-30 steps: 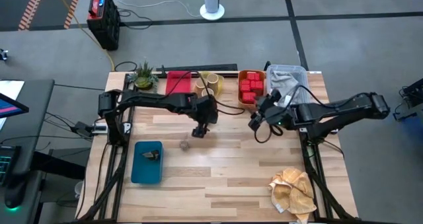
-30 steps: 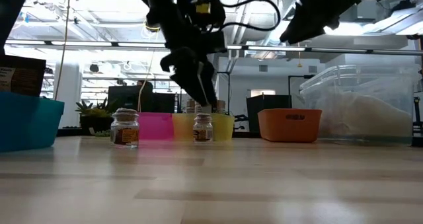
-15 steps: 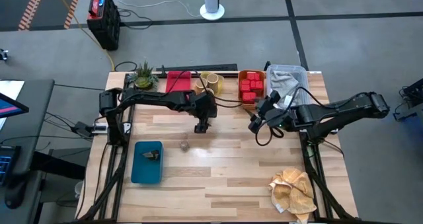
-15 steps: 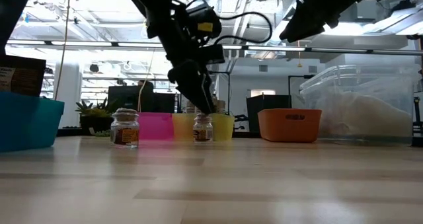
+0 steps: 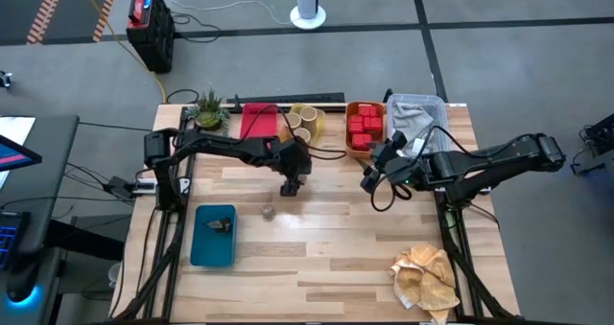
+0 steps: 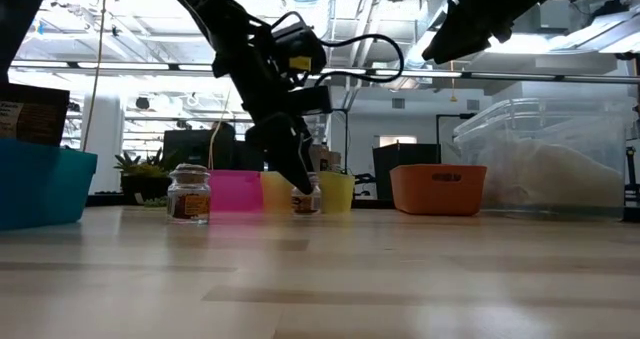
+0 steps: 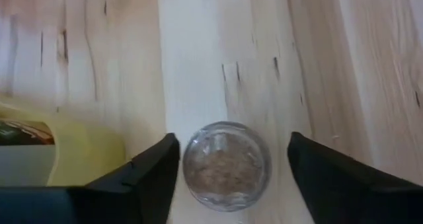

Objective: Sort spices by type
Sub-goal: Put the brown seasoning bottle into the red bin

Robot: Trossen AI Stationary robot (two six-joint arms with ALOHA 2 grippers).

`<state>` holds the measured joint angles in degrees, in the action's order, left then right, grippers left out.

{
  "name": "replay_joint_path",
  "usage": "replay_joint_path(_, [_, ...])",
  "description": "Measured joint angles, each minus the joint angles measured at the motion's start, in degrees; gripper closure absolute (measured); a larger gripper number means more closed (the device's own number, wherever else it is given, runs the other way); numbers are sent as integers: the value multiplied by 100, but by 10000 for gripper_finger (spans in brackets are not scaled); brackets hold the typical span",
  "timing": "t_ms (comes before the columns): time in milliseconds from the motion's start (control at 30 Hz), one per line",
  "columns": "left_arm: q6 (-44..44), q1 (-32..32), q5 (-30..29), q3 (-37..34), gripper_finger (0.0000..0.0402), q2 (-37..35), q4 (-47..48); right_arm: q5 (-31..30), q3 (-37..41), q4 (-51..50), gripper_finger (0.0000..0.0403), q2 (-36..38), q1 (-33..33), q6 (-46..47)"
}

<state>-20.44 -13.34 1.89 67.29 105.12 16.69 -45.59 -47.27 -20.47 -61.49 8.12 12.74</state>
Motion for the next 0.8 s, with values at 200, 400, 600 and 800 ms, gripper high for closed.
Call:
replay_joint_path(200, [15, 0, -20, -2, 231, -7, 3, -98, 0, 51, 127, 0, 0, -66])
replay_joint_path(400, [27, 0, -17, 66, 236, -11, 118, -100, 0, 46, 127, -2, 0, -75])
replay_joint_path(600, [-90, 0, -23, 332, 236, -478, 826, -101, 0, 38, 127, -2, 0, -75])
replay_joint_path(800, [-4, -138, -173, 332, 236, -1502, 1231, -102, 0, 38, 127, -2, 0, -81])
